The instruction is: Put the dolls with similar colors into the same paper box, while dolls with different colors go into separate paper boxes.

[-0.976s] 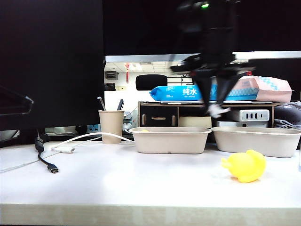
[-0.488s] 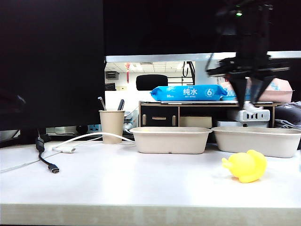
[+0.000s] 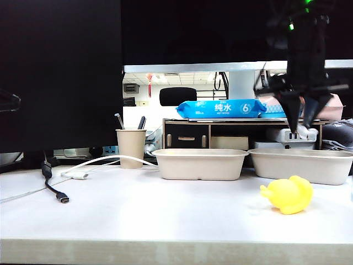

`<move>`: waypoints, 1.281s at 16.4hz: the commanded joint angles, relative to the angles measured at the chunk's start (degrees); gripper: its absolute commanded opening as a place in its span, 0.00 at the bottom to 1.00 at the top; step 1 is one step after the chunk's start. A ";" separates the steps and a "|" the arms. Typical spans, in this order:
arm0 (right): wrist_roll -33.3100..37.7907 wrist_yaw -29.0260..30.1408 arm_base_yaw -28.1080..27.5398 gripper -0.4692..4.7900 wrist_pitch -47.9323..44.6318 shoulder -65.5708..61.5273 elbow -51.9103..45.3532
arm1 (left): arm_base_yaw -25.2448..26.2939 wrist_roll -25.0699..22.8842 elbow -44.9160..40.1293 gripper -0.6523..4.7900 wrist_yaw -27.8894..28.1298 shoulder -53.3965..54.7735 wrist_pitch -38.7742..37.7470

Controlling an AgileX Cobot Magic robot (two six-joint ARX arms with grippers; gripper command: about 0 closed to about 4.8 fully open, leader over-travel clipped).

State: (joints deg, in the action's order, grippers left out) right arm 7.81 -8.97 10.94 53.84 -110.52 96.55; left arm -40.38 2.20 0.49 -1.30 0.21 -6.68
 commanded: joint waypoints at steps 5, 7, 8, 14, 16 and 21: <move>-0.15 3.34 -0.07 0.49 1.77 -0.28 0.22 | 0.07 -0.22 0.02 0.11 0.00 0.44 0.33; -0.15 10.23 -0.02 0.49 8.70 0.17 0.20 | 0.02 -0.22 0.02 0.11 0.02 4.61 0.33; -0.24 12.02 0.20 0.49 12.17 0.17 0.20 | -0.02 -0.22 0.02 0.11 0.02 7.10 0.28; -6.84 24.30 6.84 0.58 25.49 0.44 -0.46 | -0.02 -0.22 0.02 0.11 0.02 18.40 0.28; -6.84 24.33 10.71 0.62 25.46 0.50 -1.66 | -0.02 -0.24 0.02 0.11 0.02 19.39 0.28; -6.73 23.91 19.61 0.77 25.53 0.52 -3.28 | -0.02 -0.22 0.02 0.11 0.00 19.69 0.31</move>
State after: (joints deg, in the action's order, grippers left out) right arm 1.21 15.00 29.80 79.05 -110.34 93.21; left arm -40.42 2.20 0.49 -1.30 19.79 -6.85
